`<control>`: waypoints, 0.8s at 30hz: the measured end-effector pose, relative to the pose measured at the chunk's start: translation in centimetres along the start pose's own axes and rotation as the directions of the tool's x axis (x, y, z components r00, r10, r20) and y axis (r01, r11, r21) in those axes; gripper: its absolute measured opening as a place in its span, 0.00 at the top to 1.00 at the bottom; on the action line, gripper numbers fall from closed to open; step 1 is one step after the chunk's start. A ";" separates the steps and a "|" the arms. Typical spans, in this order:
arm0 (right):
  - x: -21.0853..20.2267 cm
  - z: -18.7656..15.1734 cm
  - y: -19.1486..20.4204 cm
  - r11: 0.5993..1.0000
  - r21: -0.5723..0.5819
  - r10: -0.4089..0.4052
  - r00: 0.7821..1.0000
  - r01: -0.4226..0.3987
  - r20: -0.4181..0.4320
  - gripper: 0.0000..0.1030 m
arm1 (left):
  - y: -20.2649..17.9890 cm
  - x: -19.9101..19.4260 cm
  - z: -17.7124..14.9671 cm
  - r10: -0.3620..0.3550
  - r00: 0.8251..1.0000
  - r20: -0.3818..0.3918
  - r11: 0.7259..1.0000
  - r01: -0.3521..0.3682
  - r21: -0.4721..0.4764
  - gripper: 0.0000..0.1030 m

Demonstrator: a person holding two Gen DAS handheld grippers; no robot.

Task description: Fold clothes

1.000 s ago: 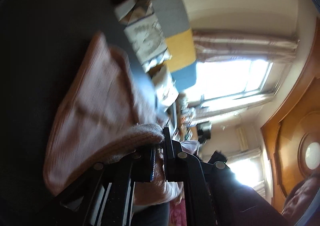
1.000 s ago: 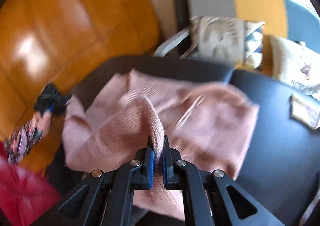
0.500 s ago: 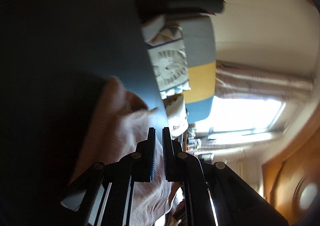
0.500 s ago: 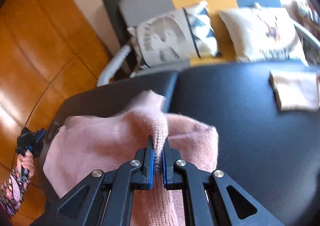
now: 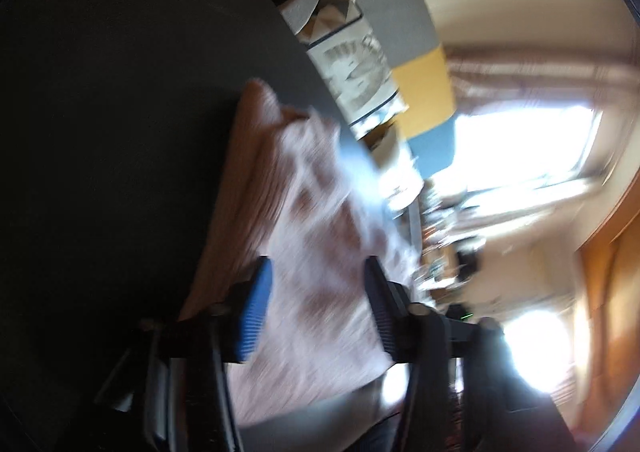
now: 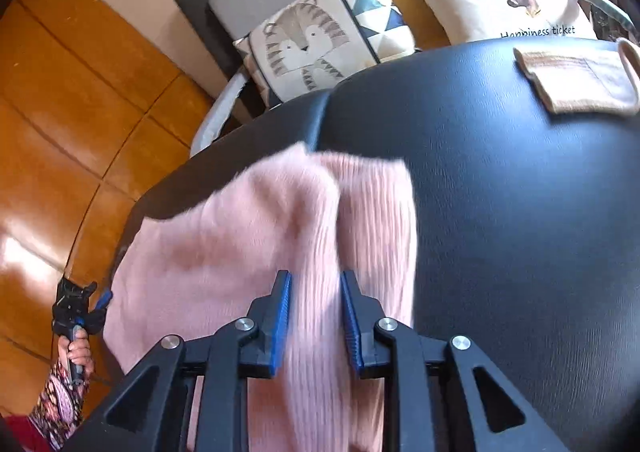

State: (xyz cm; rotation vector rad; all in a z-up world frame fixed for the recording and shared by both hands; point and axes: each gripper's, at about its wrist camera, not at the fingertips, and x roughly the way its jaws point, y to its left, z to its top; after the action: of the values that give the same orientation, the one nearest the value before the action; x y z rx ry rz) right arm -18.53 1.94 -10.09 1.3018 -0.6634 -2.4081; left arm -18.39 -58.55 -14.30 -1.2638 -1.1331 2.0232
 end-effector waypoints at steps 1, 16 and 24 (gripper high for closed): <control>-0.5 -0.9 0.0 1.000 -0.009 0.006 1.000 -0.006 -0.001 0.75 | 0.0 -0.3 -0.5 0.008 1.000 0.000 1.000 -0.008 0.019 0.49; -3.4 -6.0 0.9 0.997 -0.055 0.052 0.997 -0.056 -0.062 0.74 | 0.4 -2.3 -2.0 0.209 0.973 0.103 0.972 -0.218 0.090 0.48; -3.6 -7.8 0.5 0.998 -0.010 0.069 0.995 -0.069 -0.066 0.74 | -0.8 0.3 -3.9 0.251 0.966 0.068 0.938 -0.260 0.229 0.48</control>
State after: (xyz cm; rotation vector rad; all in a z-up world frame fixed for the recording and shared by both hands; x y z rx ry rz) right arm -9.97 1.38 -11.07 1.3251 -0.6627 -2.3005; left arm -15.07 -56.40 -14.61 -1.3091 -0.7438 2.3008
